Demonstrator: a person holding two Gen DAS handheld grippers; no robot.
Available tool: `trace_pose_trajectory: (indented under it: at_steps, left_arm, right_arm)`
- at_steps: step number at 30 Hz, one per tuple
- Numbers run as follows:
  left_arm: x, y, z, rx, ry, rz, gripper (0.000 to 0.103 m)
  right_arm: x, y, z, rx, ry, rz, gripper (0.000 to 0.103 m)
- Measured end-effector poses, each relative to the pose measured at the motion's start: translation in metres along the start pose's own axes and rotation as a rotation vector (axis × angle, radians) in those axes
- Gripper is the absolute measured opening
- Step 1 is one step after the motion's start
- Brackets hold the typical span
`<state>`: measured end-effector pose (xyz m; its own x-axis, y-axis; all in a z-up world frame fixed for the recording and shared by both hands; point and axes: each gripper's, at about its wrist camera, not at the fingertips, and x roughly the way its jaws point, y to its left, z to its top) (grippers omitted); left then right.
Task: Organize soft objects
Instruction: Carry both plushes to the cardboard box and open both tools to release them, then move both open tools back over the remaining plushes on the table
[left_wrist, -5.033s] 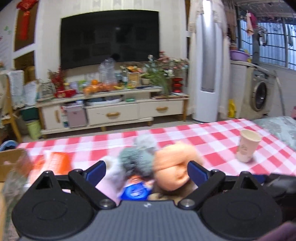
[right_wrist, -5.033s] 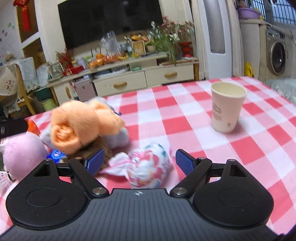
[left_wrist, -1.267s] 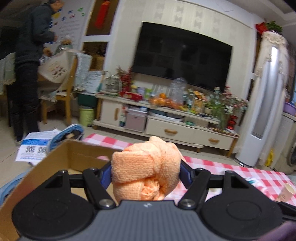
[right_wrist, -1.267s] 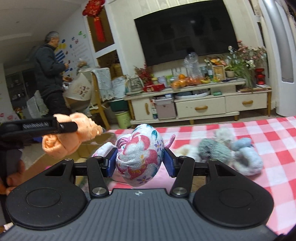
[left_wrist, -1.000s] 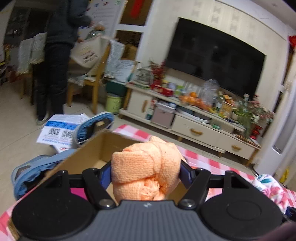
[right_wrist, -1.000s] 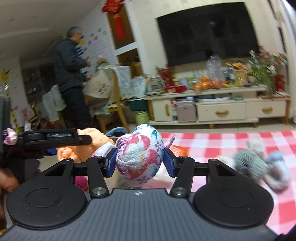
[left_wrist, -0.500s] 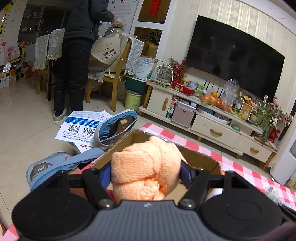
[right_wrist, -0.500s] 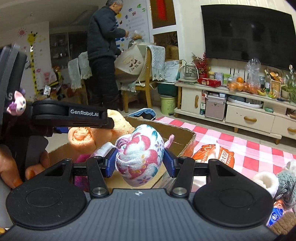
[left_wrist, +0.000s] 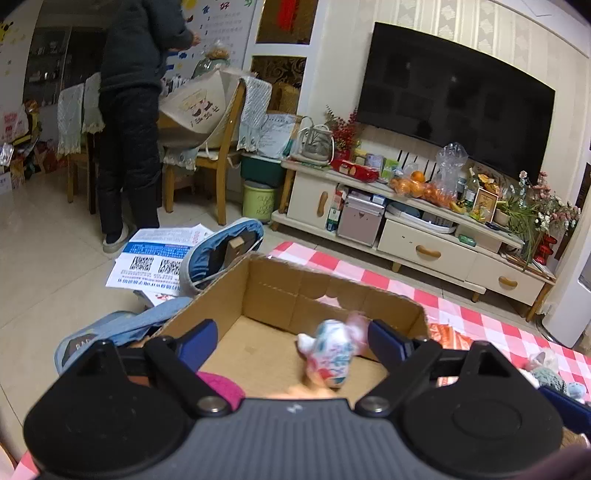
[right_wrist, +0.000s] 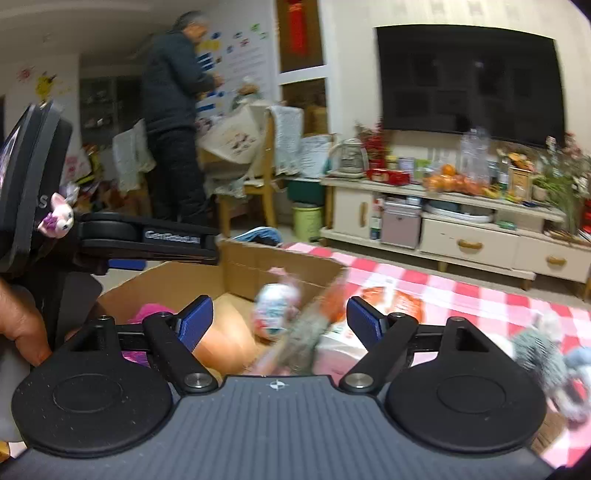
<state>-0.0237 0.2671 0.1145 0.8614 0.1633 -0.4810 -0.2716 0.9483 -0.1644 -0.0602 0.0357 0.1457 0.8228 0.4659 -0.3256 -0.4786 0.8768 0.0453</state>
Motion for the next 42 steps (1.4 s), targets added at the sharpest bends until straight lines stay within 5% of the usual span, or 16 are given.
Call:
trace_pose_trajectory:
  at_steps: [13,42]
  left_arm:
    - [-0.010,-0.026,-0.007,0.042,-0.017,-0.039,0.091]
    - [-0.023,-0.105,-0.038,0.236,-0.024,-0.166,0.097]
  right_arm:
    - [-0.042,-0.032,-0.022,0.094,-0.039,-0.125,0.100]
    - [-0.044,-0.078,-0.047,0.249,-0.060,-0.276,0.101]
